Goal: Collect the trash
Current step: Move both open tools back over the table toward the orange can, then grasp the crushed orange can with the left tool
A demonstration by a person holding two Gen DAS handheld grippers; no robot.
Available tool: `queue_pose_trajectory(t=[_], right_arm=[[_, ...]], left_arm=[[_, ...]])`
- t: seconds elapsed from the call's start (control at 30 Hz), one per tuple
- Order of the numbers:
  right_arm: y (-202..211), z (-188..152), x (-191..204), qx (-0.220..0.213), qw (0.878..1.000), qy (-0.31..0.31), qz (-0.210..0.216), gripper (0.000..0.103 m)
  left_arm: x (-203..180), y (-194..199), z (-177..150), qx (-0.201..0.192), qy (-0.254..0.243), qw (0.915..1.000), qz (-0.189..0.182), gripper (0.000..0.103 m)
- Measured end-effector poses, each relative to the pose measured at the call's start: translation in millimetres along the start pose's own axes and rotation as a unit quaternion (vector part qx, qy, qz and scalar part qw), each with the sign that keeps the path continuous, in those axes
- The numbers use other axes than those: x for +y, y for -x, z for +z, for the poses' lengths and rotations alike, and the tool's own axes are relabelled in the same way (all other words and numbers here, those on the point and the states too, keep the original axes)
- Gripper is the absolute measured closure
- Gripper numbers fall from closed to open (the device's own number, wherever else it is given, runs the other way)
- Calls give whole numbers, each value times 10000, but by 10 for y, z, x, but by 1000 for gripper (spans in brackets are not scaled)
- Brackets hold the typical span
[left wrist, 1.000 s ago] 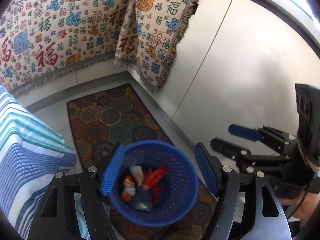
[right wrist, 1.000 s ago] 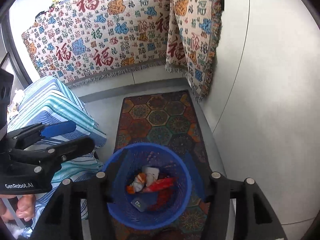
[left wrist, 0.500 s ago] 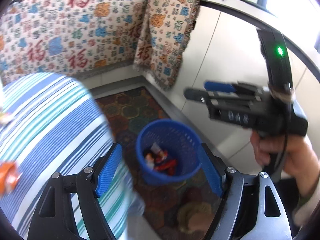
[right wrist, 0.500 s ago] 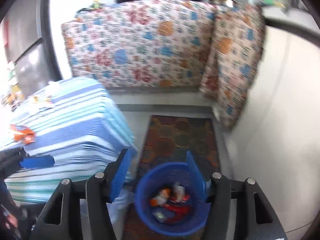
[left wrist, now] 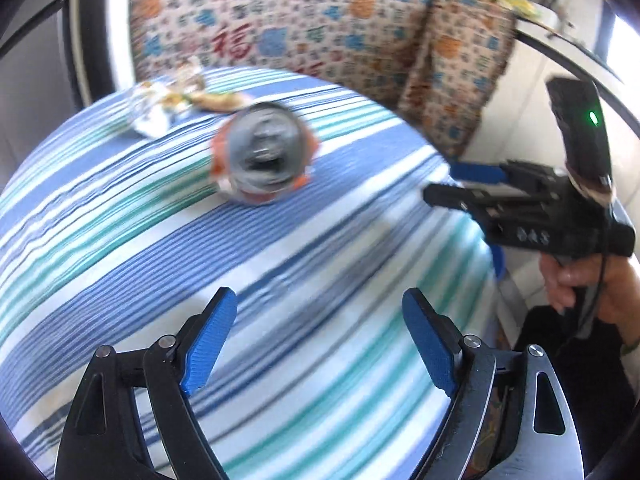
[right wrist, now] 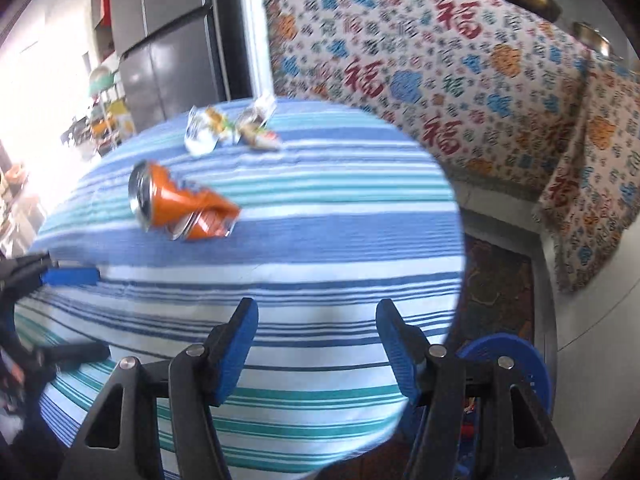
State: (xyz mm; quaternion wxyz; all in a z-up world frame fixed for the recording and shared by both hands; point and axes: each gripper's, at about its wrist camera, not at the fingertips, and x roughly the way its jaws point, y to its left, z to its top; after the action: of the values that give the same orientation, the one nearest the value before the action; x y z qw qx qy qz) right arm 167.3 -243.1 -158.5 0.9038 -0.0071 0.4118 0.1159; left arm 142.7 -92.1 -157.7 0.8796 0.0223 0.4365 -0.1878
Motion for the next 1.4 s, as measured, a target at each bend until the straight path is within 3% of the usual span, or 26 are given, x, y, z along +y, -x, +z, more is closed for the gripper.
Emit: queue_pose_trajectory(t=[0.1, 0.3, 0.43, 0.63, 0.9, 0.97, 1.0, 1.17, 1.4], right_arm=[[-93, -20, 133, 113, 9998, 173, -76, 40], [-181, 23, 15, 220, 9995, -135, -199, 40], [-198, 23, 28, 166, 9996, -32, -237, 40], [-192, 15, 10, 149, 9997, -9, -181, 40], [-190, 8, 11, 151, 9997, -5, -181, 40], [-193, 12, 16, 153, 9997, -12, -183, 39], [-193, 12, 18, 157, 9997, -12, -183, 39], [-194, 36, 22, 219, 9996, -3, -178, 39], [-254, 113, 84, 359, 9993, 134, -43, 38]], left_arm=[[160, -122, 52, 129, -5, 9999, 96, 17], [217, -368, 300, 171, -651, 9976, 145, 13], [301, -513, 418, 280, -745, 9968, 42, 2], [156, -714, 563, 389, -1108, 9930, 118, 0], [246, -945, 864, 323, -640, 9966, 407, 2], [267, -918, 865, 200, -611, 9968, 475, 15], [284, -910, 868, 178, -568, 9972, 446, 15], [468, -760, 763, 57, -171, 9987, 471, 19], [950, -394, 450, 13, 305, 9961, 832, 22]])
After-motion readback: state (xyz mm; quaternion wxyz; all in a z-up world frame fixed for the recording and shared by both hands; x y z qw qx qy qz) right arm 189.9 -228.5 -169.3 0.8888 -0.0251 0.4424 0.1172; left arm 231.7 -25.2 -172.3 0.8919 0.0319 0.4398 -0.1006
